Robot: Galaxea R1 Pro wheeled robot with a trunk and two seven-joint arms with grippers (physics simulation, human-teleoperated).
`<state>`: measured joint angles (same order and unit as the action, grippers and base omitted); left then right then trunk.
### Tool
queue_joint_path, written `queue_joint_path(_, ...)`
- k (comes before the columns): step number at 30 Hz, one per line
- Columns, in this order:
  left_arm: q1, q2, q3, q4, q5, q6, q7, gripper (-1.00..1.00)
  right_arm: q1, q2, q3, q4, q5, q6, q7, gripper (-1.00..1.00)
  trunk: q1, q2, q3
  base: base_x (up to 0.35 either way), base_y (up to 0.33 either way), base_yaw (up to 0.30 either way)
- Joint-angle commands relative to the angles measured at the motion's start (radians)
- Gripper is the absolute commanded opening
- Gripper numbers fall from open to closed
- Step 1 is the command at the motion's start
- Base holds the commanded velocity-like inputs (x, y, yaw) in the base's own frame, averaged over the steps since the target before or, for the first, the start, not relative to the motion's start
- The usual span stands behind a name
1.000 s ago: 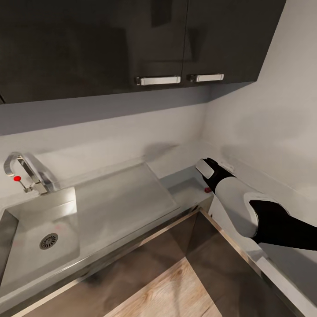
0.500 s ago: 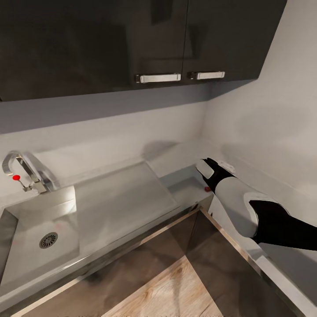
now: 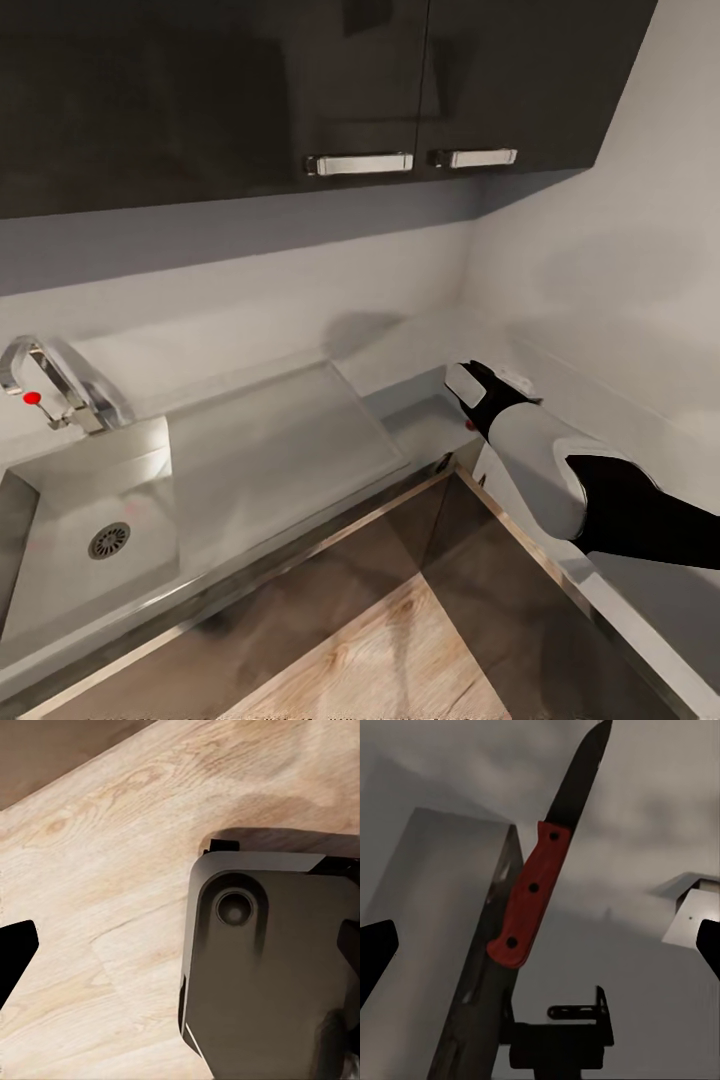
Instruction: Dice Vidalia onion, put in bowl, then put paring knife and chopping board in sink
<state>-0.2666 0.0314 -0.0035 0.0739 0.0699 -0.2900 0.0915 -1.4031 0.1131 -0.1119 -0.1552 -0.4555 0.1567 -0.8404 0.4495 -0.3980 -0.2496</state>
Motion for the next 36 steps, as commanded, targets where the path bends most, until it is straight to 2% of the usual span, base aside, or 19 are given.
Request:
queue_joint_path(1, -0.002, 0.001, -0.001, 0.004, 0.007, -0.008, -0.001, 1.00, -0.001, 0.001, -0.008, -0.002, 0.008, 0.010, -0.003, 1.00, 0.001, -0.002, -0.004, 0.000, 0.000, 0.000)
queue_joint_path(36, -0.002, 0.002, -0.001, 0.004, 0.007, -0.008, -0.001, 1.00, -0.001, 0.002, -0.008, -0.001, 0.008, 0.010, -0.003, 1.00, 0.001, -0.002, -0.060, 0.032, 0.000, 0.000)
